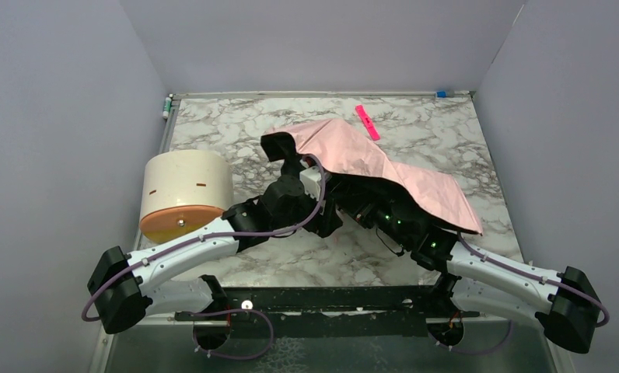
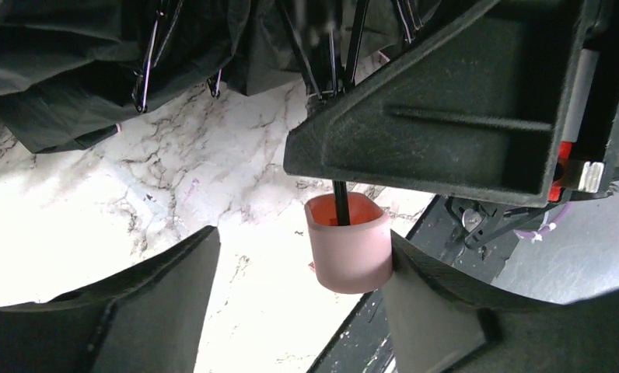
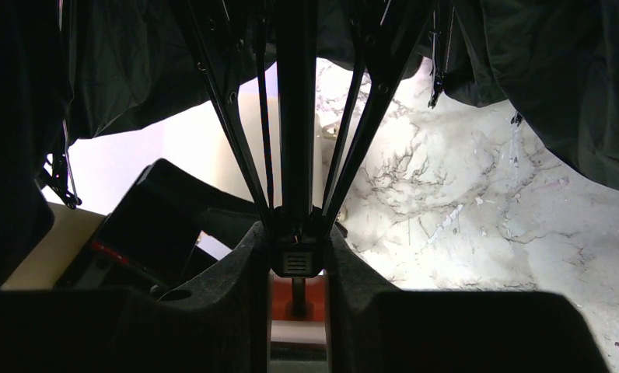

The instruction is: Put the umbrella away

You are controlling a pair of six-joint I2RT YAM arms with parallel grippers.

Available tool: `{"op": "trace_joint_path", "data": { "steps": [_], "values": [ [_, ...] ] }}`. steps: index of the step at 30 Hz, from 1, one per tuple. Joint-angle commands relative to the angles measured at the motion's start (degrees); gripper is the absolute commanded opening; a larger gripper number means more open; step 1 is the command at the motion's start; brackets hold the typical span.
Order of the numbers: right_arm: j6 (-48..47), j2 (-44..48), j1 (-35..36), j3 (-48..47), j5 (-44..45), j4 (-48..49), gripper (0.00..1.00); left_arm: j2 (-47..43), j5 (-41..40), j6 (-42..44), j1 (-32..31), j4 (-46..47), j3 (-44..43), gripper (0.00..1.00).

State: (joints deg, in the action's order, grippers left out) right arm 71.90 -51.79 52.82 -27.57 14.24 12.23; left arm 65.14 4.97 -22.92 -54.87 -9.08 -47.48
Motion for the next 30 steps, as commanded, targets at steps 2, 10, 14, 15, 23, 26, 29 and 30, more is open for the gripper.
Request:
{"op": "trace_joint_path", "data": {
  "steps": [2,10,14,15,23,26,29,30],
  "values": [
    [-1.0,1.2,0.3,-0.8,2.3,0.2,0.01,-0.1,2.5,-0.1,-0.2,1.5,0.8,0.64],
    [-1.0,0.8,0.3,-0.8,1.4,0.7,0.01,0.7,-0.8,-0.7,-0.2,3.9,0.4,0.56],
    [-0.9,0.2,0.3,-0.3,-0.2,2.0,0.00,1.9,-2.1,-0.9,-0.2,4.6,-0.4,0.56],
    [-0.9,0.1,0.3,-0.2,-0.6,2.5,0.01,2.3,-2.2,-0.8,-0.2,4.6,-0.6,0.52],
    [-0.7,-0.4,0.3,0.5,-2.6,4.0,0.01,2.9,-3.7,-1.0,-0.2,4.5,-0.2,0.07],
    [-0.6,-0.9,0.3,0.8,-5.0,5.3,0.01,2.9,-6.8,-1.7,-0.2,3.5,-0.3,0.00],
    [0.2,-2.2,0.3,1.1,-7.8,7.0,0.01,3.3,-10.0,-2.5,-0.2,2.3,-1.0,0.00],
    [0.5,-2.8,0.3,1.2,-8.7,7.6,0.01,3.6,-11.0,-2.8,-0.2,2.1,-1.1,0.00]
  ]
}}
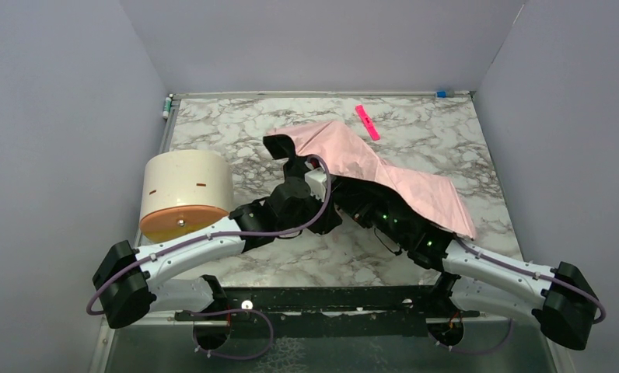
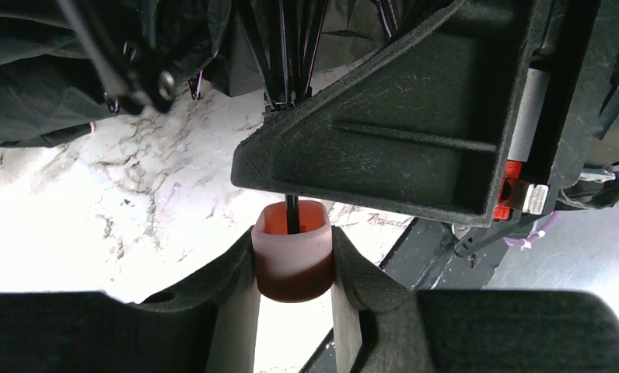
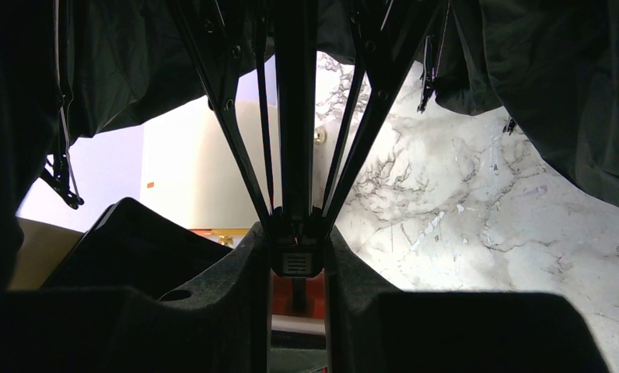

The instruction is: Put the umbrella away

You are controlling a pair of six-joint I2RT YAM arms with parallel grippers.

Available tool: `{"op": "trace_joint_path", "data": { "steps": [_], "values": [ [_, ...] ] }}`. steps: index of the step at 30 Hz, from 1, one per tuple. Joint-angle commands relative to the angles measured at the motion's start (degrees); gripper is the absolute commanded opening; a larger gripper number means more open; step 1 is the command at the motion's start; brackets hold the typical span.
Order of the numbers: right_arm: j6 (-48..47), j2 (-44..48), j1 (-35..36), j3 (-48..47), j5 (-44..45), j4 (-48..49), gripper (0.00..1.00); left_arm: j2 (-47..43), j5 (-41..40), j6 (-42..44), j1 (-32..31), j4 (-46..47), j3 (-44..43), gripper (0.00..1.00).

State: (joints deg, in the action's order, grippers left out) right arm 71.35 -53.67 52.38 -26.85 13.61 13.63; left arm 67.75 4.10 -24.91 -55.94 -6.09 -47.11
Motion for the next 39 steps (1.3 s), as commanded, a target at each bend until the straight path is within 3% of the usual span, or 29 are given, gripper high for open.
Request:
{"op": "trace_joint_path", "data": {
  "steps": [1,11,16,26,32,39],
  "values": [
    [1.3,-1.2,1.0,0.6,-8.6,6.7,0.01,1.3,-11.2,-1.1,0.8,-1.0,-1.7,0.00],
    [2.0,-1.9,4.1,1.3,-6.2,4.8,0.03,1.2,-19.0,-4.3,0.8,-3.2,-2.3,0.00],
    [3.9,5.0,4.1,2.9,1.7,-3.2,0.35,-1.0,-21.1,-4.5,0.8,-4.4,-1.9,0.00],
    [7.5,19.2,4.1,7.6,12.2,-11.9,0.81,-1.2,-20.3,-5.0,0.8,-4.3,-0.7,0.00],
    [8.0,20.5,4.1,12.5,16.6,1.7,0.81,-1.0,-19.8,-5.1,0.9,-4.1,-0.6,0.00],
    [-3.6,11.7,4.1,11.8,16.1,21.0,0.83,-0.8,-20.0,-5.5,0.8,-4.2,-0.6,0.00]
  ]
}}
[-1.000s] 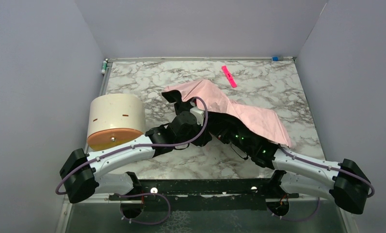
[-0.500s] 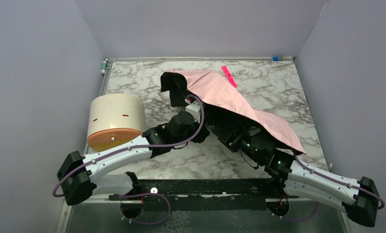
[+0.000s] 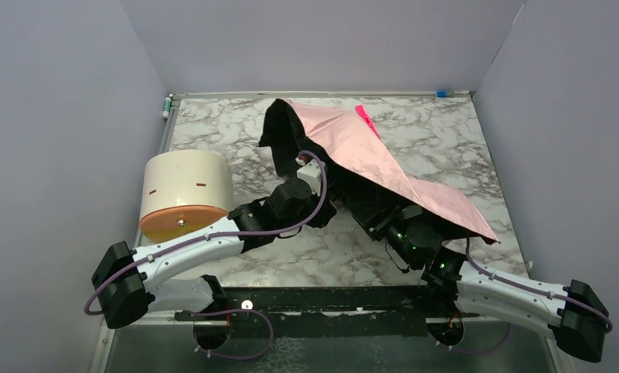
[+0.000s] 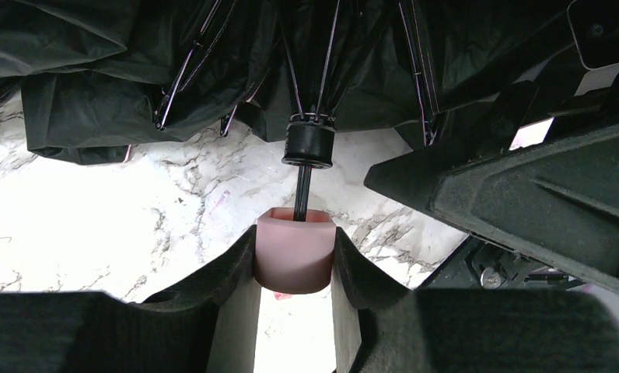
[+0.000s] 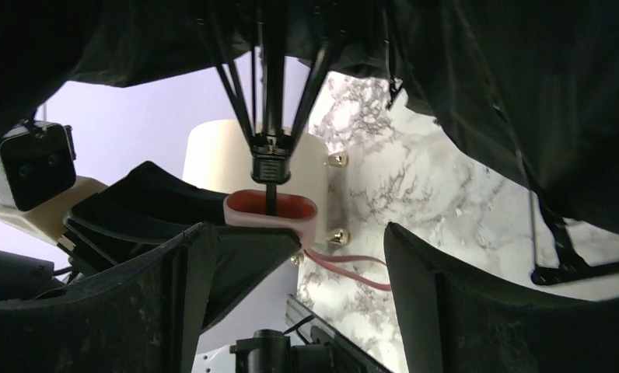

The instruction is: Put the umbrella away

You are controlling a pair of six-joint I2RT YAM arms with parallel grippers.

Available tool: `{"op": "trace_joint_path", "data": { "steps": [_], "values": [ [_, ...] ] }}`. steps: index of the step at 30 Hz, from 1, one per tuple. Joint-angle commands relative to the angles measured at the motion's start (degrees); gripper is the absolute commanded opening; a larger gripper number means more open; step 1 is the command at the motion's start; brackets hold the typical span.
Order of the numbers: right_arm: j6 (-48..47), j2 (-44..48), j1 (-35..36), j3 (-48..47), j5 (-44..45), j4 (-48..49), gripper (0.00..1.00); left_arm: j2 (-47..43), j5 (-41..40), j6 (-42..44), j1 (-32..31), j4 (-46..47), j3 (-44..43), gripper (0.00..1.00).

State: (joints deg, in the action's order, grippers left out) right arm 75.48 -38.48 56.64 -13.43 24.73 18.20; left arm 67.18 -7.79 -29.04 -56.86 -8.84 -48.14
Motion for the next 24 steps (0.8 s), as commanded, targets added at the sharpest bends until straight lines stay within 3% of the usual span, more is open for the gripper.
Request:
{"op": "trace_joint_path", "data": {
  "steps": [1,5,10,17,24],
  "values": [
    [-9.8,-5.1,-0.1,-2.7,3.6,17.0,0.82,-0.1,-8.5,-1.7,1.8,-1.6,0.2,0.00],
    [-22.0,-10.7,-0.1,-8.4,-4.4,14.6,0.83,1.1,-10.8,-3.9,1.8,-3.1,-0.9,0.00],
    [-24.6,-12.8,-0.1,-9.1,-10.9,10.9,0.84,3.2,-13.7,-7.3,1.8,-4.0,-2.7,0.00],
    [-13.9,-11.1,-0.1,-8.6,-10.8,-6.4,0.84,4.4,-16.0,-8.7,1.8,-4.0,-5.1,0.00],
    [-6.7,-0.1,-0.1,2.0,-4.9,-0.8,0.85,3.9,-14.8,-8.5,1.8,-3.3,-4.0,0.00]
  ]
}}
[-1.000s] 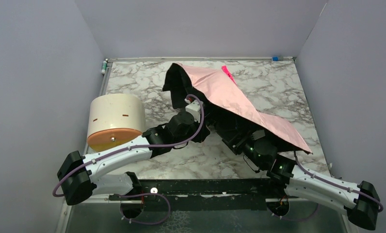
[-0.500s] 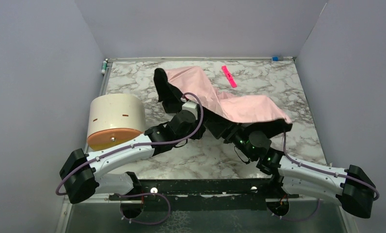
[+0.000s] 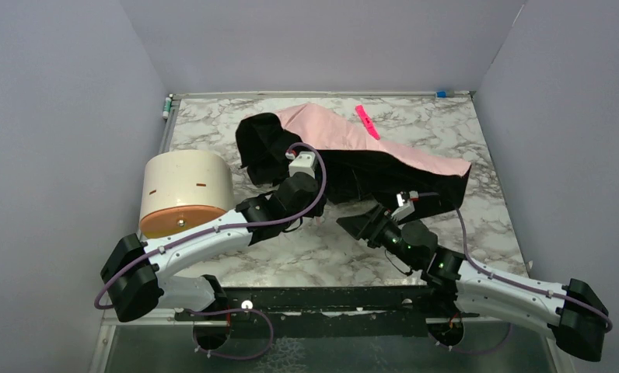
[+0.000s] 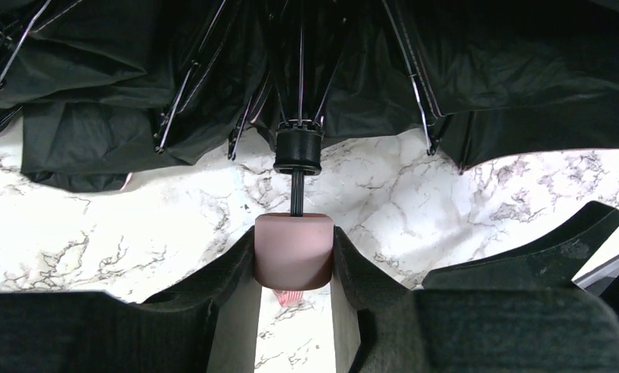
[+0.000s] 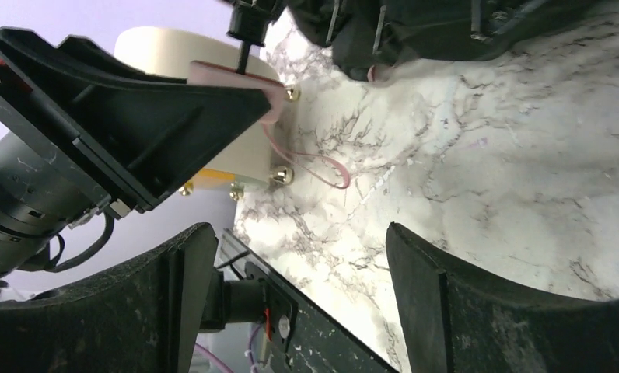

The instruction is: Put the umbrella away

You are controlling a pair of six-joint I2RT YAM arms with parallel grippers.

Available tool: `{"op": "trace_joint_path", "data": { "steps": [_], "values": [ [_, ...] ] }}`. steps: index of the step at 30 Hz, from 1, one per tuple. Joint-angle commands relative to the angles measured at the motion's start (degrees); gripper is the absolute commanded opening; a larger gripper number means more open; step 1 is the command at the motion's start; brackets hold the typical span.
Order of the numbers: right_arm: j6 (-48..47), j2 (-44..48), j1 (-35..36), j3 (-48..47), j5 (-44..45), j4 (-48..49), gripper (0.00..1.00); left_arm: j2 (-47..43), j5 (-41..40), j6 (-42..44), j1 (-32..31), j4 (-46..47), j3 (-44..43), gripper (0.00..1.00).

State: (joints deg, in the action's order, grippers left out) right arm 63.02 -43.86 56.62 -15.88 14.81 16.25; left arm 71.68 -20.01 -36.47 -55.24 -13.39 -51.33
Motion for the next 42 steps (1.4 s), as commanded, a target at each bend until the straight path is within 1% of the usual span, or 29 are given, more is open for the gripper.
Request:
{"op": "trace_joint_path", "data": {
  "steps": [1,4,6,8,10,12,16,18,24,28,31,33,37,39,42],
  "values": [
    [6.3,6.8,-0.2,5.7,6.5,3.7,0.85,-0.7,-2.2,-1.0,0.2,1.4,-0.5,0.00],
    [3.3,9.0,-0.1,8.5,9.8,13.9,0.86,-1.0,-1.3,-0.9,0.2,1.8,0.5,0.00],
    [0.7,8.6,-0.1,8.5,11.1,18.1,0.87,-1.2,-1.0,-0.8,0.2,2.0,1.0,0.00],
    [0.2,7.4,-0.1,8.6,12.0,21.1,0.87,-1.4,-0.6,-0.7,0.2,2.1,1.4,0.00],
    [1.1,5.1,-0.1,8.2,12.6,22.2,0.87,-1.9,0.1,-0.4,0.2,2.6,1.9,0.00],
    [1.5,2.0,-0.1,8.1,12.2,25.3,0.88,-2.7,1.3,0.1,0.2,3.9,2.9,0.00],
    [5.6,-6.1,-0.1,7.3,12.3,31.6,0.89,-3.9,2.6,0.4,0.1,5.3,4.8,0.00],
    [6.7,-9.7,-0.1,5.9,13.2,33.1,0.89,-4.3,2.8,0.4,0.1,5.2,5.6,0.00],
    [12.1,-19.1,-0.1,-0.4,17.3,31.7,0.90,-6.1,3.6,0.1,0.1,6.4,9.3,0.00],
    [14.2,-25.0,-0.2,-3.8,18.9,32.2,0.89,-6.4,4.6,-0.7,0.1,8.2,11.3,0.00],
    [14.6,-27.8,-0.1,-5.9,19.5,29.7,0.89,-5.5,5.2,-1.2,0.1,9.1,12.1,0.00],
    [15.2,-28.8,-0.1,-7.0,19.8,26.0,0.89,-4.6,5.4,-1.4,0.1,9.8,12.4,0.00],
    [19.9,-28.9,-0.1,-8.0,20.4,14.1,0.89,-2.8,4.7,-2.1,0.1,10.8,13.0,0.00],
    [19.2,-27.2,-0.1,-6.4,19.8,12.1,0.89,-1.6,3.5,-2.8,0.1,10.8,13.3,0.00],
    [18.5,-22.4,-0.1,-4.4,18.7,3.6,0.89,1.0,3.0,-2.9,0.1,11.9,13.2,0.00]
  ]
}}
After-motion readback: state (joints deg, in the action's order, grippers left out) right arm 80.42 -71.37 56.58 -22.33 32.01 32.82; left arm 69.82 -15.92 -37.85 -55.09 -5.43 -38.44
